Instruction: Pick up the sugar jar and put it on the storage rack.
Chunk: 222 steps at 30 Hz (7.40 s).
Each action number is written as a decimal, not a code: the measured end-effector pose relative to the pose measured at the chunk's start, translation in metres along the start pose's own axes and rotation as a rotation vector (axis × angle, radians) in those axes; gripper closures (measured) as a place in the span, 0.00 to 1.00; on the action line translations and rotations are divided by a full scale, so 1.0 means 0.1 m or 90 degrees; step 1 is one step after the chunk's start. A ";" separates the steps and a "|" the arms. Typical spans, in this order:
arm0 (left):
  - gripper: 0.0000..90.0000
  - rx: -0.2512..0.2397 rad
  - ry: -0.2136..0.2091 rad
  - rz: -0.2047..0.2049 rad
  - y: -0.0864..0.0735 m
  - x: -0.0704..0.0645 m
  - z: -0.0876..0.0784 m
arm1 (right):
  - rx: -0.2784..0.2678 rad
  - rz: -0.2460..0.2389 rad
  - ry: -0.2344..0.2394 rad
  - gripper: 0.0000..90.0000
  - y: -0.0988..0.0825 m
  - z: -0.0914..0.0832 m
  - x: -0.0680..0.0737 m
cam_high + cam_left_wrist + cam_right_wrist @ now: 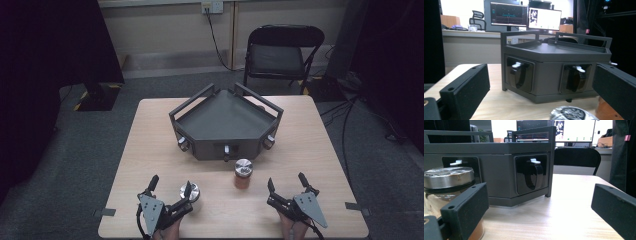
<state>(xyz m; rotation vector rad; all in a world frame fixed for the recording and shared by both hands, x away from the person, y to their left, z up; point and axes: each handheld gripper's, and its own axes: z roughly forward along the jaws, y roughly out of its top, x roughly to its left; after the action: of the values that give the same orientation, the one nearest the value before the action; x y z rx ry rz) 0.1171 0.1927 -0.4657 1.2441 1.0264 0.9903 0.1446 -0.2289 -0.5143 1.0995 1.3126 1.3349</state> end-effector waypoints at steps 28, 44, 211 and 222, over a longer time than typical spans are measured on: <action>0.19 0.063 -0.044 -0.018 -0.15 -0.09 0.04 | 0.000 0.000 -0.001 0.00 0.00 0.00 0.00; 0.38 0.073 -0.045 0.012 -0.28 -0.13 0.03 | 0.000 0.000 -0.002 0.00 0.00 0.00 0.01; 0.40 0.054 -0.028 0.000 0.91 -0.28 2.18 | 0.000 0.000 0.004 0.00 0.00 0.00 -0.01; 0.40 0.069 -0.026 -0.010 0.85 -0.24 2.21 | 0.000 0.000 0.004 0.00 0.00 0.00 -0.01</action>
<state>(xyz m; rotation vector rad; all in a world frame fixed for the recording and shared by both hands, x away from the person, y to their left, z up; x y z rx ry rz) 0.3224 0.1205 -0.3697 1.3386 1.0680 0.9036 0.1447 -0.2301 -0.5143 1.0955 1.3174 1.3392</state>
